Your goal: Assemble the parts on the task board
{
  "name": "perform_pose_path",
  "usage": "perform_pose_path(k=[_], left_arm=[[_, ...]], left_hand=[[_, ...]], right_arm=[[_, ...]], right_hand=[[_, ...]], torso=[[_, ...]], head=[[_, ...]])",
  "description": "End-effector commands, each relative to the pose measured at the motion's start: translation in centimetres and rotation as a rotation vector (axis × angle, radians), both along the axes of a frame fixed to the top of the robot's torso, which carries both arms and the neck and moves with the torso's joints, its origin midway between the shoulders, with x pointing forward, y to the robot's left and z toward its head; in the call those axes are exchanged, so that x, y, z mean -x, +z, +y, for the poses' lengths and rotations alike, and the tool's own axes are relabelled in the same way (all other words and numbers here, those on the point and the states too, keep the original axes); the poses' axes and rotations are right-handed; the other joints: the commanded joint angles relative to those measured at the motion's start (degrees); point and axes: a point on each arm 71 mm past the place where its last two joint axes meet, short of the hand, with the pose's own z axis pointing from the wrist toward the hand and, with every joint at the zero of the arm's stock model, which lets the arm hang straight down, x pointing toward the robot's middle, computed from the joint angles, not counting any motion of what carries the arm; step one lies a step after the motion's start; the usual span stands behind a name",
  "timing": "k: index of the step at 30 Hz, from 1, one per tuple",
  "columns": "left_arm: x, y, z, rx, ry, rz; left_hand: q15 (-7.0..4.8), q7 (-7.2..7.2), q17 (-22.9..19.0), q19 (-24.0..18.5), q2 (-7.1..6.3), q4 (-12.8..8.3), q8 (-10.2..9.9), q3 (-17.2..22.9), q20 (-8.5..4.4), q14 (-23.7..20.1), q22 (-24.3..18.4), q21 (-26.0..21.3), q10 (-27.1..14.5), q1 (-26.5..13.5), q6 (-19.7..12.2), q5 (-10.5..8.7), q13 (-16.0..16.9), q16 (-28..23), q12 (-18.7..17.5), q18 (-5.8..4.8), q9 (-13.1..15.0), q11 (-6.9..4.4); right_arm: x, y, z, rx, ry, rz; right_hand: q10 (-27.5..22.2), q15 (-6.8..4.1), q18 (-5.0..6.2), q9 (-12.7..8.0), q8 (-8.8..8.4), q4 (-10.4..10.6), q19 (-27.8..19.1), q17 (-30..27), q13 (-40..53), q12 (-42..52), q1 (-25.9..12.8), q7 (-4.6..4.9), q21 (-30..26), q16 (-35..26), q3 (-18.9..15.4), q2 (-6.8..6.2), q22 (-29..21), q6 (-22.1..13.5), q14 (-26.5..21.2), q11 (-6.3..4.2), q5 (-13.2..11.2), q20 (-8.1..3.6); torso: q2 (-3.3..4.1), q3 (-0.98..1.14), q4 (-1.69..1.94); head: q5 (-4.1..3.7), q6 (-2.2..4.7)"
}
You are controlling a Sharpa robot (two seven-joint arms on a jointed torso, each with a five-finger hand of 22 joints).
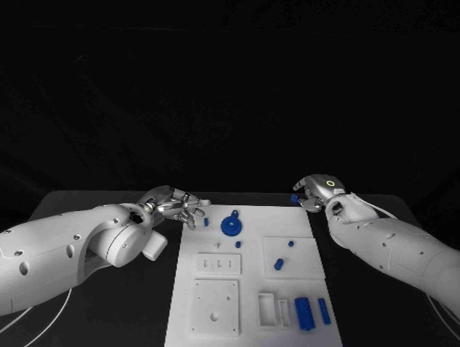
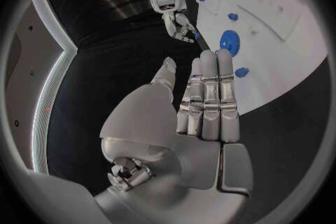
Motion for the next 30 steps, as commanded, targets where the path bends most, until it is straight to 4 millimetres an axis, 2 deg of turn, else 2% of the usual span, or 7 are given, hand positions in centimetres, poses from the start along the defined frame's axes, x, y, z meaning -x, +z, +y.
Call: perform_pose_path(k=[1, 11, 15, 21, 30], left_arm=[[0.0, 0.1, -0.1, 0.002, -0.015, -0.003], [0.0, 0.2, 0.0, 0.0, -0.012, -0.002], [0.0, 0.2, 0.0, 0.001, -0.011, -0.003], [-0.1, 0.2, 0.1, 0.0, -0.009, -0.002], [-0.1, 0.2, 0.1, -0.002, -0.006, 0.0]], left_hand=[[0.27, 0.2, 0.0, 0.4, 0.28, -0.4, -0.2, -0.1, 0.09, 0.2, 0.0, -0.2, -0.4, 0.3, -0.3, -0.25, 0.0, -0.3, -0.3, -0.58, -0.1, -0.13], [0.28, 0.23, 0.1, 0.5, 0.38, -0.4, -0.2, -0.1, 0.1, 0.2, 0.3, -0.3, -0.4, 0.5, -0.4, -0.25, -0.1, -0.4, -0.3, -0.57, -0.1, -0.11], [0.27, 0.23, 0.1, 0.5, 0.6, -0.5, -0.2, 0.0, 0.09, 0.2, 0.3, -0.4, -0.5, 0.6, -0.4, -0.25, -0.1, -0.4, -0.3, -0.57, -0.1, -0.11], [0.27, 0.24, 0.1, 0.5, 0.64, -0.5, -0.2, 0.0, 0.1, 0.2, 0.3, -0.4, -0.5, 0.6, -0.5, -0.25, -0.1, -0.4, -0.3, -0.57, -0.1, -0.11], [0.29, 0.26, 0.1, 0.6, 0.87, -0.6, -0.2, 0.0, 0.1, 0.2, 0.5, -0.5, -0.6, 0.7, -0.5, -0.25, -0.1, -0.4, -0.3, -0.55, -0.1, -0.08]], right_arm=[[0.0, -0.1, 0.4, 0.009, 0.03, 0.018], [0.1, -0.5, 0.9, 0.037, 0.054, 0.079], [0.1, -0.6, 0.8, 0.043, 0.055, 0.089], [0.1, -0.7, 0.7, 0.048, 0.054, 0.108], [0.1, -1.2, 0.8, 0.056, 0.055, 0.182]], right_hand=[[0.2, -0.33, -1.02, 0.0, -0.2, -0.1, 1.5, 0.1, 0.1, -0.3, 0.7, -0.06, 0.2, 0.1, -0.3, -0.11, 7.4, -0.4, 0.1, -0.31, -0.3, -0.31], [0.2, -0.51, -1.15, 0.0, -0.17, -1.1, 1.4, 0.1, 0.3, -0.2, 1.3, -1.23, 0.3, 0.0, 0.4, 0.45, 7.4, -0.6, 0.1, -0.73, -0.2, -0.39], [0.1, -0.56, -1.19, 0.0, -0.18, -1.6, 1.4, 0.1, 0.4, -0.1, 0.7, -1.37, 0.4, 0.0, 1.1, 0.61, 7.4, 0.0, 0.1, -0.8, -0.2, -0.44], [0.1, -0.53, -1.18, 0.1, -0.16, -1.7, 1.4, 0.1, 0.5, 0.1, -0.3, -0.93, 0.3, 0.0, 1.6, 0.96, 7.4, 1.8, 0.1, -0.65, -0.2, -0.44], [-0.2, -0.47, -1.12, 0.0, -0.22, -1.0, 1.3, 0.0, 0.6, 0.3, -1.9, -0.68, 0.1, 0.0, 2.3, 1.51, 7.4, 1.6, 0.1, -0.49, 0.2, -0.33]], torso=[[0.07, 0.02, -0.06], [0.14, 0.05, 0.01], [0.14, 0.05, -0.07], [0.16, 0.1, -0.06], [0.16, 0.08, 0.0]], head=[[0.03, -0.03], [-0.09, -0.07], [-0.04, -0.12], [-0.1, -0.12], [-0.18, -0.22]])
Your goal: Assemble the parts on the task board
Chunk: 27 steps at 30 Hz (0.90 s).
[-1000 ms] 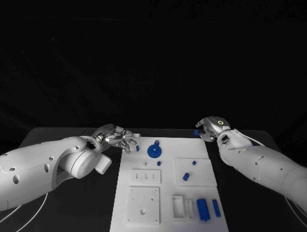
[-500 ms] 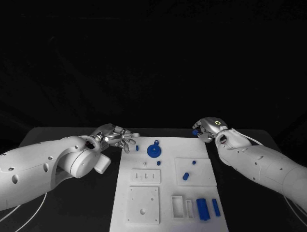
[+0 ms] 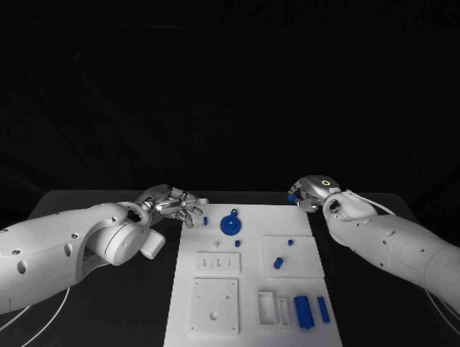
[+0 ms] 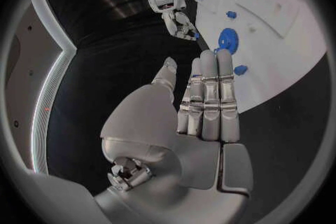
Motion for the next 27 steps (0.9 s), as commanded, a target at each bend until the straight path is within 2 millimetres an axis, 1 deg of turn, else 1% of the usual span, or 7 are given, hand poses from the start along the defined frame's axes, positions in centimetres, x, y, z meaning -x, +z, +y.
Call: perform_pose_path(k=[1, 3, 8, 10, 18, 23, 27], left_arm=[[0.01, 0.1, -0.18, 0.001, -0.014, -0.001], [0.0, 0.1, -0.15, 0.0, -0.013, 0.0], [-0.03, 0.09, -0.09, -0.001, -0.011, 0.001], [-0.05, 0.08, -0.06, -0.001, -0.01, 0.001], [-0.12, 0.08, 0.13, -0.004, -0.004, 0.001], [-0.15, 0.08, 0.16, -0.006, -0.004, 0.001], [-0.18, 0.07, 0.08, -0.008, -0.006, 0.002]], left_hand=[[0.29, 0.05, 0.1, 0.4, 0.42, -0.2, -0.2, 0.0, -0.11, 0.2, 0.1, -0.3, -0.4, 0.2, -0.3, -0.25, -0.1, -0.4, -0.3, -0.55, -0.1, 0.12], [0.29, 0.05, 0.1, 0.4, 0.42, -0.2, -0.2, 0.0, -0.11, 0.2, 0.1, -0.3, -0.4, 0.2, -0.3, -0.25, -0.1, -0.4, -0.3, -0.55, -0.1, 0.12], [0.29, 0.06, 0.1, 0.4, 0.46, -0.3, -0.2, -0.1, -0.1, 0.2, 0.1, -0.3, -0.4, 0.3, -0.3, -0.25, -0.1, -0.4, -0.3, -0.54, -0.1, 0.13], [0.29, 0.07, 0.1, 0.4, 0.51, -0.4, -0.2, -0.1, -0.1, 0.2, 0.2, -0.4, -0.4, 0.4, -0.3, -0.24, -0.1, -0.4, -0.3, -0.54, -0.1, 0.12], [0.29, 0.07, 0.1, 0.4, 0.56, -0.6, -0.2, 0.0, -0.09, 0.2, 0.3, -0.5, -0.5, 0.5, -0.3, -0.24, -0.1, -0.4, -0.3, -0.54, -0.1, 0.12], [0.29, 0.08, 0.1, 0.4, 0.58, -0.8, -0.2, 0.0, -0.09, 0.2, 0.4, -0.6, -0.5, 0.7, -0.4, -0.24, -0.1, -0.4, -0.3, -0.54, -0.1, 0.12], [0.28, 0.09, 0.1, 0.4, 0.7, -1.0, -0.2, 0.1, -0.1, 0.2, 0.5, -0.6, -0.5, 0.9, -0.4, -0.23, -0.1, -0.4, -0.3, -0.54, -0.1, 0.09]], right_arm=[[0.15, -1.21, 0.21, 0.031, 0.014, 0.096], [0.15, -1.25, 0.18, 0.031, 0.012, 0.102], [0.15, -1.34, 0.15, 0.028, 0.011, 0.116], [0.15, -1.35, 0.16, 0.026, 0.011, 0.118], [0.12, -1.28, 0.14, 0.008, 0.012, 0.127], [0.06, -1.26, 0.23, 0.001, 0.018, 0.141], [0.0, -1.21, 0.45, -0.002, 0.024, 0.148]], right_hand=[[-0.2, -0.34, -0.58, 0.0, -0.09, 0.2, 1.3, 0.0, 0.0, 0.3, -0.8, 0.45, -0.1, -0.1, 0.3, -0.13, 7.4, -0.1, -0.1, -0.06, 0.2, -0.33], [-0.2, -0.33, -0.56, 0.0, -0.11, 0.3, 1.3, 0.0, 0.0, 0.3, -1.0, 0.51, 0.0, 0.0, 0.2, -0.29, 7.4, -0.3, -0.1, -0.01, 0.3, -0.32], [-0.2, -0.37, -0.56, 0.0, -0.07, 1.2, 1.3, 0.0, -0.1, 0.3, -2.3, 0.49, -0.2, 0.0, -1.4, -1.02, 7.3, -0.7, -0.1, -0.02, 1.9, -0.32], [-0.3, -0.38, -0.56, 0.0, -0.08, 1.6, 1.3, 0.0, -0.1, 0.3, -3.0, 0.53, -0.4, 0.1, -2.2, -1.34, 7.3, -0.7, -0.1, 0.02, 3.0, -0.33], [-0.3, -0.35, -0.54, 0.1, -0.05, 3.5, 1.5, 0.0, -0.3, 0.2, -3.8, 0.77, -0.7, 0.1, -4.9, -1.98, 7.3, -1.0, -0.2, 0.16, 3.3, -0.31], [-0.5, -0.44, -0.58, 0.1, -0.05, 4.2, 1.5, 0.0, -0.3, 0.1, -3.6, 0.74, -1.0, 0.0, -6.3, -1.97, 7.3, -1.2, -0.3, 0.12, 3.6, -0.4], [-0.4, -0.45, -0.62, 0.1, -0.04, 4.5, 1.5, 0.1, -0.3, 0.2, -3.6, 0.72, -1.1, 0.0, -6.5, -1.77, 7.3, -1.0, -0.2, 0.13, 3.8, -0.41]], torso=[[0.0, -0.03, 0.04], [0.02, -0.04, 0.01], [0.04, -0.07, 0.0], [0.04, -0.07, 0.03], [0.06, -0.1, 0.03], [0.08, -0.13, 0.07], [0.09, -0.16, 0.11]], head=[[-0.08, -0.06], [-0.09, -0.06], [-0.08, -0.11], [-0.11, -0.13], [-0.18, -0.27], [-0.14, -0.35], [-0.19, -0.33]])
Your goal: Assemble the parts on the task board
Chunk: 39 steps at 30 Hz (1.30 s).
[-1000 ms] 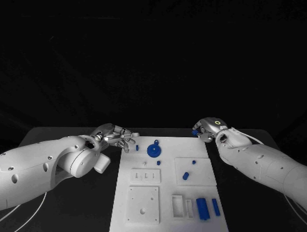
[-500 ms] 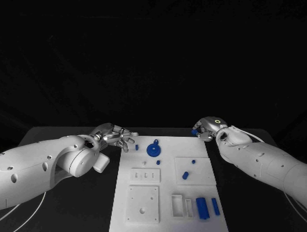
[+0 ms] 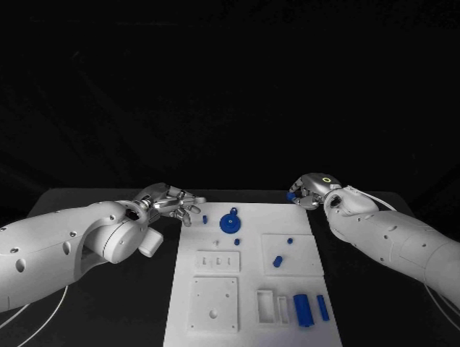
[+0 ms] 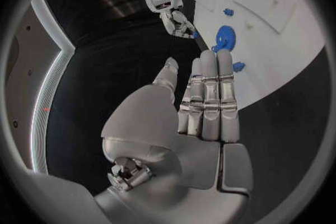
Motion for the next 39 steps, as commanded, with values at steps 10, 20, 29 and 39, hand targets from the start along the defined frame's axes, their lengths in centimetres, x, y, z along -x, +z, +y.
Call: perform_pose_path(k=[10, 20, 29, 39], left_arm=[[-0.03, 0.08, -0.45, -0.005, -0.02, 0.0], [-0.02, 0.07, -0.71, -0.011, -0.024, 0.005], [-0.07, 0.06, -0.76, -0.013, -0.027, 0.009], [-0.1, 0.04, -0.86, -0.015, -0.031, 0.011]], left_hand=[[0.26, 0.1, 0.1, 0.5, 0.35, -0.8, -0.2, 0.1, -0.11, 0.2, 0.2, -0.5, -0.3, 0.7, -0.4, -0.22, -0.1, -0.4, -0.3, -0.54, -0.1, -0.14], [0.24, 0.11, 0.1, 0.5, 0.59, -1.3, -0.2, 0.2, -0.13, 0.2, 0.5, -0.6, -0.4, 0.8, -0.4, -0.2, -0.1, -0.3, -0.3, -0.54, -0.1, -0.16], [0.24, 0.14, 0.1, 0.5, 0.76, -1.7, -0.3, 0.3, -0.13, 0.1, 0.7, -0.6, -0.5, 0.9, -0.4, -0.19, -0.1, -0.3, -0.3, -0.53, -0.1, -0.16], [0.24, 0.14, 0.2, 0.5, 0.82, -2.0, -0.2, 0.3, -0.13, 0.1, 0.8, -0.7, -0.5, 1.1, -0.4, -0.17, -0.1, -0.3, -0.4, -0.53, -0.1, -0.17]], right_arm=[[0.12, -1.62, 1.19, 0.019, 0.046, 0.132], [0.0, -1.9, 1.12, 0.004, 0.054, 0.197], [-0.01, -2.27, 0.94, -0.014, 0.06, 0.267], [-0.01, -2.39, 1.04, -0.028, 0.07, 0.303]], right_hand=[[-0.6, -0.19, -0.72, 0.1, -0.05, 0.8, 1.5, 0.1, 0.1, 0.3, -0.7, 0.1, -0.4, 0.0, -0.6, 0.34, 7.3, 0.7, -0.1, 0.25, 0.5, -0.38], [-1.0, -0.2, -0.72, 0.0, -0.06, 1.4, 1.3, -0.1, -0.1, 0.0, -1.4, 0.22, -1.1, -0.4, -2.5, 0.56, 7.1, -0.7, -0.4, 0.31, 3.4, -0.39], [-1.6, -0.08, -0.63, 0.0, -0.05, 1.3, 1.1, -0.1, -0.2, -0.3, -2.6, 0.67, -1.4, -0.5, -4.1, 0.85, 7.1, -1.6, -0.6, 0.55, 8.5, -0.29], [-1.8, 0.03, -0.54, 0.0, -0.06, 0.7, 0.9, 0.2, -0.1, 0.0, -3.1, 0.89, -1.8, -0.2, -5.1, 1.96, 7.0, -0.6, -0.7, 0.79, 10.4, -0.19]], torso=[[0.0, -0.06, -0.03], [0.01, -0.03, -0.01], [0.01, 0.01, -0.06], [-0.02, 0.02, -0.06]], head=[[0.1, -0.15], [0.05, -0.37], [0.04, -0.44], [0.01, -0.42]])
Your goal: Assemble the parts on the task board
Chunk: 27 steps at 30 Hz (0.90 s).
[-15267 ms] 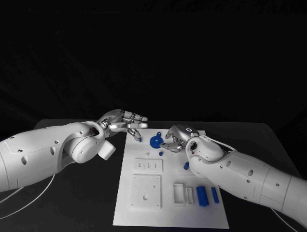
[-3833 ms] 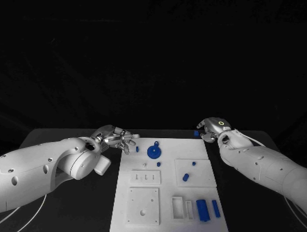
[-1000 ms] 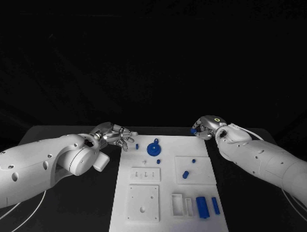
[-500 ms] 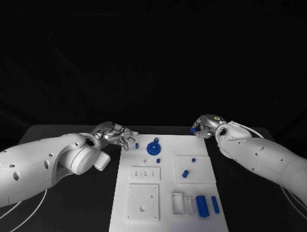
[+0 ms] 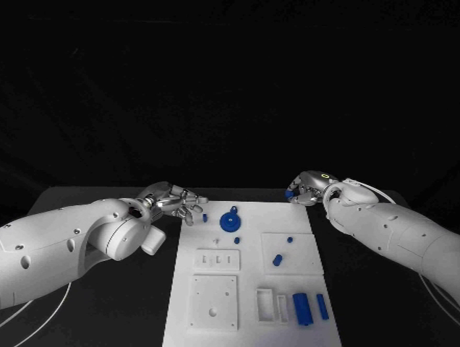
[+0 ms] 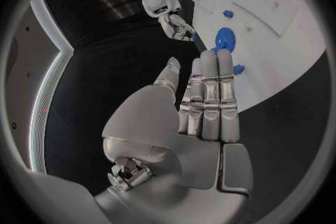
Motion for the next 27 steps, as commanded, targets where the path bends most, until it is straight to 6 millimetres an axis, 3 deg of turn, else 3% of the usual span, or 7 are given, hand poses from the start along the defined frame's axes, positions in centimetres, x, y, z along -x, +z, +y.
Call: perform_pose_path(k=[1, 8, 11, 12, 16, 19, 27], left_arm=[[0.0, 0.1, -0.3, -0.001, -0.021, 0.0], [0.0, 0.1, -0.3, -0.002, -0.02, 0.0], [0.0, 0.1, -0.2, -0.002, -0.019, -0.001], [0.0, 0.1, -0.2, -0.002, -0.019, -0.001], [0.0, 0.1, -0.2, -0.003, -0.018, -0.001], [0.0, 0.1, -0.2, -0.003, -0.017, -0.001], [-0.1, 0.1, -0.1, -0.004, -0.017, -0.001]], left_hand=[[0.24, 0.14, 0.1, 0.2, 0.15, -0.4, -0.2, 0.0, 0.09, 0.1, 0.1, -0.3, -0.3, 0.5, -0.4, -0.17, -0.1, -0.3, -0.3, -0.53, -0.1, -0.01], [0.22, 0.14, 0.1, 0.3, 0.3, -0.8, -0.2, 0.1, 0.08, 0.1, 0.3, -0.4, -0.4, 0.6, -0.4, -0.16, -0.1, -0.3, -0.3, -0.53, -0.1, -0.03], [0.22, 0.14, 0.1, 0.3, 0.3, -0.8, -0.2, 0.1, 0.08, 0.1, 0.3, -0.4, -0.4, 0.6, -0.4, -0.16, -0.1, -0.3, -0.3, -0.53, -0.1, -0.03], [0.22, 0.14, 0.1, 0.3, 0.3, -0.8, -0.2, 0.1, 0.08, 0.1, 0.3, -0.4, -0.4, 0.6, -0.4, -0.16, -0.1, -0.3, -0.3, -0.53, -0.1, -0.03], [0.22, 0.14, 0.1, 0.3, 0.3, -0.8, -0.2, 0.1, 0.08, 0.1, 0.3, -0.4, -0.4, 0.6, -0.4, -0.16, -0.1, -0.3, -0.3, -0.53, -0.1, -0.03], [0.22, 0.13, 0.1, 0.3, 0.4, -1.0, -0.3, 0.1, 0.07, 0.1, 0.4, -0.4, -0.3, 0.6, -0.4, -0.16, -0.1, -0.3, -0.3, -0.53, -0.1, -0.05], [0.2, 0.13, 0.1, 0.3, 0.44, -1.3, -0.3, 0.2, 0.06, 0.1, 0.5, -0.5, -0.3, 0.7, -0.4, -0.15, -0.1, -0.3, -0.3, -0.53, -0.1, -0.07]], right_arm=[[0.7, -2.9, 1.0, 0.028, 0.057, 0.175], [0.6, -2.5, 0.9, 0.022, 0.045, 0.13], [0.6, -2.2, 0.9, 0.018, 0.031, 0.096], [0.6, -2.0, 0.8, 0.016, 0.02, 0.076], [0.5, -1.6, 0.7, 0.017, -0.008, 0.025], [0.5, -1.4, 0.6, 0.021, -0.021, 0.002], [0.4, -1.0, 0.7, 0.024, -0.044, -0.049]], right_hand=[[-0.3, 0.07, -0.53, 0.1, 0.37, 0.0, 0.9, 0.2, 0.1, 0.2, -0.3, 0.04, -0.3, 0.3, 0.2, 0.67, 7.0, 1.3, -0.3, 0.27, 0.2, -0.16], [-0.4, 0.36, -0.31, 0.2, 0.4, -0.4, 1.0, 0.5, 0.2, 0.6, -0.5, 0.28, -0.2, 0.5, 3.4, 1.28, 7.0, 4.1, -0.2, 0.82, -0.5, 0.11], [-0.2, 0.5, -0.2, 0.3, 0.46, -0.4, 1.1, 0.6, 0.3, 0.9, -0.3, 0.36, 0.2, 0.7, 5.3, 1.8, 7.1, 6.1, -0.1, 1.03, -2.2, 0.26], [-0.2, 0.52, -0.15, 0.3, 0.46, -0.5, 1.1, 0.7, 0.3, 1.0, 0.1, 0.43, 0.3, 0.8, 5.9, 2.26, 7.1, 7.2, -0.1, 1.12, -4.1, 0.27], [-0.1, 0.55, -0.04, 0.4, 0.41, -0.6, 1.2, 0.8, 0.1, 1.0, 0.6, 0.55, 0.3, 0.9, 6.6, 3.12, 7.1, 8.4, 0.1, 1.23, -5.6, 0.32], [-0.1, 0.61, 0.01, 0.4, 0.45, -0.8, 1.2, 0.9, 0.0, 0.9, 0.6, 0.54, 0.3, 1.0, 7.0, 3.1, 7.1, 9.2, 0.2, 1.21, -4.4, 0.38], [0.0, 0.54, 0.05, 0.5, 0.45, -1.2, 1.3, 0.9, -0.1, 1.0, 0.7, 0.3, 0.4, 0.9, 7.0, 3.51, 7.1, 10.2, 0.2, 1.08, -4.7, 0.34]], torso=[[-0.01, 0.0, -0.01], [-0.02, 0.01, -0.05], [-0.02, 0.0, -0.05], [-0.01, -0.01, -0.03], [0.0, -0.03, -0.02], [-0.03, -0.01, 0.0], [0.02, -0.03, -0.08]], head=[[-0.02, 0.04], [0.06, -0.01], [0.03, 0.14], [0.0, 0.17], [0.0, 0.18], [0.0, 0.12], [0.02, 0.08]])
